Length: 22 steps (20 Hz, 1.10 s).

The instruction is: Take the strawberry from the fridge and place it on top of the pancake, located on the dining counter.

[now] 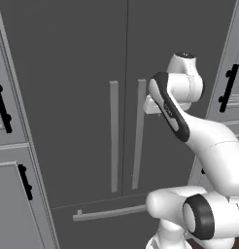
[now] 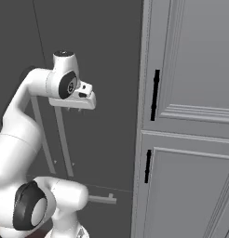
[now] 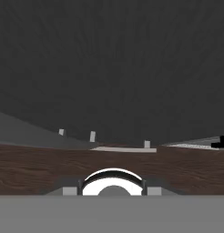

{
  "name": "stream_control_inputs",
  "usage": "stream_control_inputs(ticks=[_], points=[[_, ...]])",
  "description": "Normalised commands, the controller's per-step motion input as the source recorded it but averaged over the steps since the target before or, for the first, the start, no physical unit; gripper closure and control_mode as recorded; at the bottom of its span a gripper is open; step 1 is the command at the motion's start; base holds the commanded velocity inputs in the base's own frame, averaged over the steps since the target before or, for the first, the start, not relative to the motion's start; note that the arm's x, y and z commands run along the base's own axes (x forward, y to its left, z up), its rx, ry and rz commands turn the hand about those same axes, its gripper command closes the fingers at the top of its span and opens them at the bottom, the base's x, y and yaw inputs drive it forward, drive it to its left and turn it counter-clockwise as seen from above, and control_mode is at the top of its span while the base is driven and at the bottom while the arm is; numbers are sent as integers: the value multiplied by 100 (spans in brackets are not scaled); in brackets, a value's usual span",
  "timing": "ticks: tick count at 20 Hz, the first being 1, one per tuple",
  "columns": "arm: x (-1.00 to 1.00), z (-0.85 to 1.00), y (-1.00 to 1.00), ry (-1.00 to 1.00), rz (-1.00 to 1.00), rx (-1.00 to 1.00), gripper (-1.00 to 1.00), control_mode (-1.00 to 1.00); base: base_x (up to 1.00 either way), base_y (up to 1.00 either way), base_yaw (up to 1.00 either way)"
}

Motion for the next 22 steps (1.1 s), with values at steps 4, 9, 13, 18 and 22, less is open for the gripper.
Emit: stream_control_inputs(ticks=[4, 9, 13, 18, 22], points=[[0, 0, 0, 0, 0, 0, -100, 100, -1, 0, 0], [0, 0, 0, 0, 0, 0, -100, 100, -32, 0, 0], [0, 0, 0, 0, 0, 0, -100, 100, -61, 0, 0], [0, 0, 0, 0, 0, 0, -100, 100, -79, 0, 0], [0, 0, 0, 0, 0, 0, -100, 100, -16, 19, 0]])
